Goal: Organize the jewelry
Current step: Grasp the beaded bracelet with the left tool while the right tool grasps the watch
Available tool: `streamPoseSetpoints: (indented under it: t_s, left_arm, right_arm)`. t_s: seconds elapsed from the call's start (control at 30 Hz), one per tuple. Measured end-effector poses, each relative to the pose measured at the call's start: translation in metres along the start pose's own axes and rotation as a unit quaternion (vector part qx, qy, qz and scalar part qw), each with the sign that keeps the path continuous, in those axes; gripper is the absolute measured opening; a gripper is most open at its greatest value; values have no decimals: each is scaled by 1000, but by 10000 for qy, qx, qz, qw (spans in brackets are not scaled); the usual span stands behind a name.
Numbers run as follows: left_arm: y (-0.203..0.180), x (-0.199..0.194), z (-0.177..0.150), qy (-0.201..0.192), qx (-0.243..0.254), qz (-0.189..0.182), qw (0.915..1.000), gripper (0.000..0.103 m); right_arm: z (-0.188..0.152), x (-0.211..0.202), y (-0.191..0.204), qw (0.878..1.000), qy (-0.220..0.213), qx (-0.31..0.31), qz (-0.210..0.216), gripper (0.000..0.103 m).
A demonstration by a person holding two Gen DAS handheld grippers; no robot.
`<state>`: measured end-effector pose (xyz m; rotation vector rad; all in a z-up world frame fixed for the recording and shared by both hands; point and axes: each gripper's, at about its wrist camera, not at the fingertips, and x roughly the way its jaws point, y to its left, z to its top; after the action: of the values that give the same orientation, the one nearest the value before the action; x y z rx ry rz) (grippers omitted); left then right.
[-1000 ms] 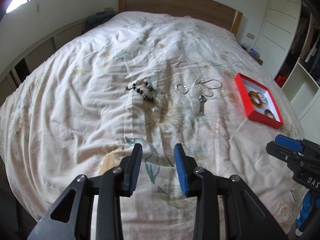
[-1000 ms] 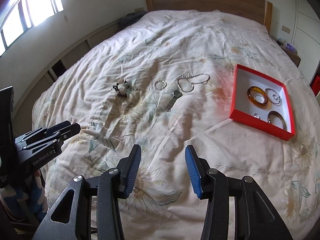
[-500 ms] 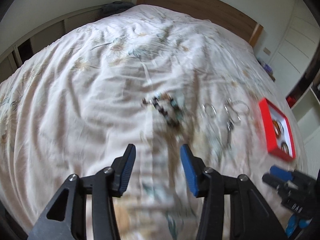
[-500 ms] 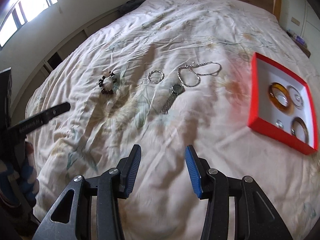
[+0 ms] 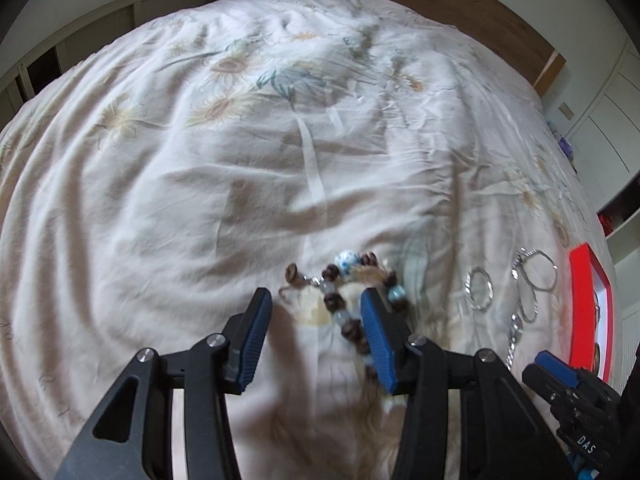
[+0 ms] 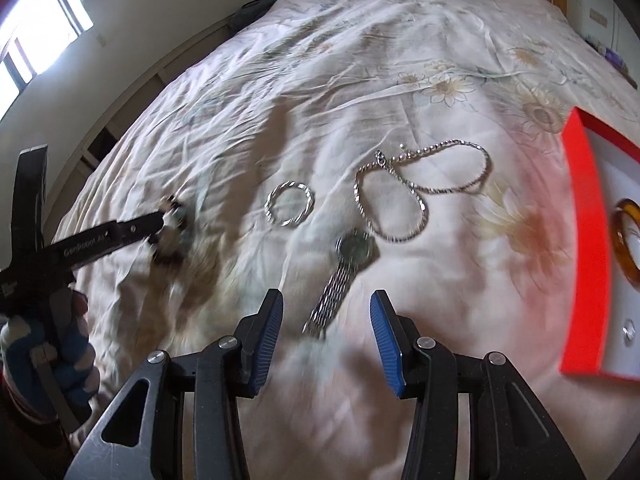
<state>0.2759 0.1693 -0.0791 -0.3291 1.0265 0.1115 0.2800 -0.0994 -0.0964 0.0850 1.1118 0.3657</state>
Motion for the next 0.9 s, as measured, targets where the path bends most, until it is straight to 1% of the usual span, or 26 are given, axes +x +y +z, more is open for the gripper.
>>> streamPoseSetpoints:
  t_s: [0.27,0.5,0.67,0.7,0.73,0.77,0.8,0.83,0.87,0.9]
  left_arm:
    - [5,12,0,-14,-64,-82,9999,44]
    - [6,13,-1,-78,-75,-142,9998,43]
    - [8,18,0,-34,-137,-243,9996,43]
    - [7,19,0,-34,-128,-252,9996,40]
    - [7,19,0,-31,-110,-279,9995,37]
    - [5,20,0,-15,-84,-340,9994,30]
    - [3,20,0,-10,-56,-378,9993,24]
    - [1,19,-1,-18,-9,-401,9992,21]
    - [0,19,-1,-27,32,-413,9991,18]
    - [-2,18,-2,-45,79,-396,9992,17]
  right_arm:
    - [13,26,-11,9997,6,254,-5,45]
    - [17,37,-11,9995,-43,307,-8,43]
    - [17,42,-12,9994,-79,346,15,42]
    - [17,43,-12,9993,-89,352,14,41]
    - [16,42,-12,9994,-92,347,6,38]
    - [15,42,-12,9994,-92,342,-1,35]
    - [15,41,-13,9994,-93,341,5,29]
    - [15,41,-13,9994,-89,337,13,22]
    - [14,41,-13,9995,-85,320,22,22]
    - [14,40,-12,9995,-87,287,15,22]
